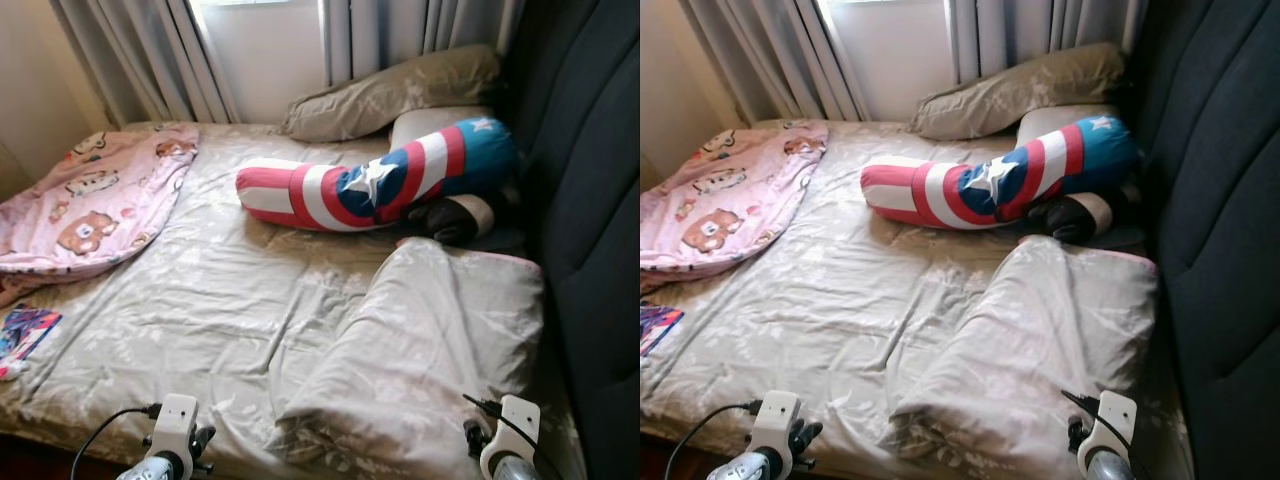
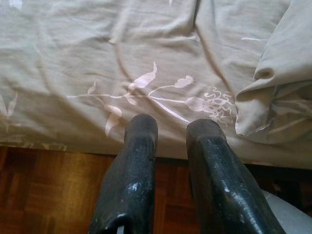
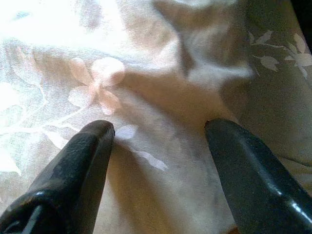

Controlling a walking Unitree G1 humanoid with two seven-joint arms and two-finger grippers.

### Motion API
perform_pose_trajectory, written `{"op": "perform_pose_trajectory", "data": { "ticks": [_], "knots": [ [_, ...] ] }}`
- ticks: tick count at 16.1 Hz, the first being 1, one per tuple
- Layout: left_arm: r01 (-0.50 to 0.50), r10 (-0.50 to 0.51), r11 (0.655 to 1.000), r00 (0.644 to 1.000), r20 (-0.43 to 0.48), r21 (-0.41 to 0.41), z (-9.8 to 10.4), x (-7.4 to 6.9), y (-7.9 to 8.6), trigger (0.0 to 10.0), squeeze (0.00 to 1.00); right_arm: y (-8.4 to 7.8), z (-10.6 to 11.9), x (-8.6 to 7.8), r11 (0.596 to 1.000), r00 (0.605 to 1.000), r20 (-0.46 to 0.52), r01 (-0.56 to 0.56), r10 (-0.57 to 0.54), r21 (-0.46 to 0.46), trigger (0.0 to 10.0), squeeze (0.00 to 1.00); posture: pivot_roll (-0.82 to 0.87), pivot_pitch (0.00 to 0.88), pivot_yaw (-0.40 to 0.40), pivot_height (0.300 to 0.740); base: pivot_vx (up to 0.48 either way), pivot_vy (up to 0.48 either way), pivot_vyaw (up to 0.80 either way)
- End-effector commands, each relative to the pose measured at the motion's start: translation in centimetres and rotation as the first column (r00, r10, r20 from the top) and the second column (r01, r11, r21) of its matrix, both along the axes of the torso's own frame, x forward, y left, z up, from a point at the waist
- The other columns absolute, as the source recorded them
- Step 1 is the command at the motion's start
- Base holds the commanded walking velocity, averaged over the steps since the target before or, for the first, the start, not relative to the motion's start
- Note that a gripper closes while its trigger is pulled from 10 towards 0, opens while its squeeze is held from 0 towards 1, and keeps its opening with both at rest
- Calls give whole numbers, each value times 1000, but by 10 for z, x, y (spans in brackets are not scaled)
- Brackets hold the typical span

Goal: Clean up the room

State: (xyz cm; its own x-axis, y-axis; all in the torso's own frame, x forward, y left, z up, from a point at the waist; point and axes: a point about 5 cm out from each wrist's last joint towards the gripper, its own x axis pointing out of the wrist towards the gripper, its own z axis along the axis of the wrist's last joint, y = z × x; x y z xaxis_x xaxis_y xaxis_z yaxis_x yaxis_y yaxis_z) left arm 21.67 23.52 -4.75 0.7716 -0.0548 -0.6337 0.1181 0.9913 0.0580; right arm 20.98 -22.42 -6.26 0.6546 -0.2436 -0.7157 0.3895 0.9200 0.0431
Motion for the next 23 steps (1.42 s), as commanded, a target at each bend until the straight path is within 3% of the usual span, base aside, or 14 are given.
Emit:
{"op": "perform_pose_trajectory", "data": {
  "ticks": [1,6,9,12,14,17,23],
  "knots": [
    [4,-4,1000,1000,30,-7,3,2,1,10000,0,5,1,3,1000,1000,17,-8,8,-10,10000,0,65,38,100,697,0,0,0],
    [9,-8,1000,997,71,-7,10,2,15,10000,0,8,4,6,998,999,39,32,-30,-57,10000,0,62,51,134,697,0,0,0],
    [-11,16,1000,981,196,-27,29,20,21,10000,0,-2,14,14,988,991,121,81,-65,-132,10000,0,46,63,135,697,0,0,0],
    [-5,19,999,958,285,-51,41,35,12,10000,0,-7,25,24,977,981,196,47,-5,-208,10000,0,35,70,123,697,0,0,0],
    [43,-17,997,936,350,-67,47,47,-12,10000,0,-3,32,29,977,962,265,-2,60,-215,10000,0,-5,79,84,697,0,0,0],
    [97,-54,991,914,402,-88,50,54,-41,10000,0,-5,31,24,975,953,287,-36,99,-217,10000,0,-23,96,36,697,0,0,0],
    [72,-21,993,885,466,-91,55,54,-53,10000,0,-5,25,9,979,951,293,-44,102,-198,10000,0,-51,162,-2,697,0,0,0]
  ]
}}
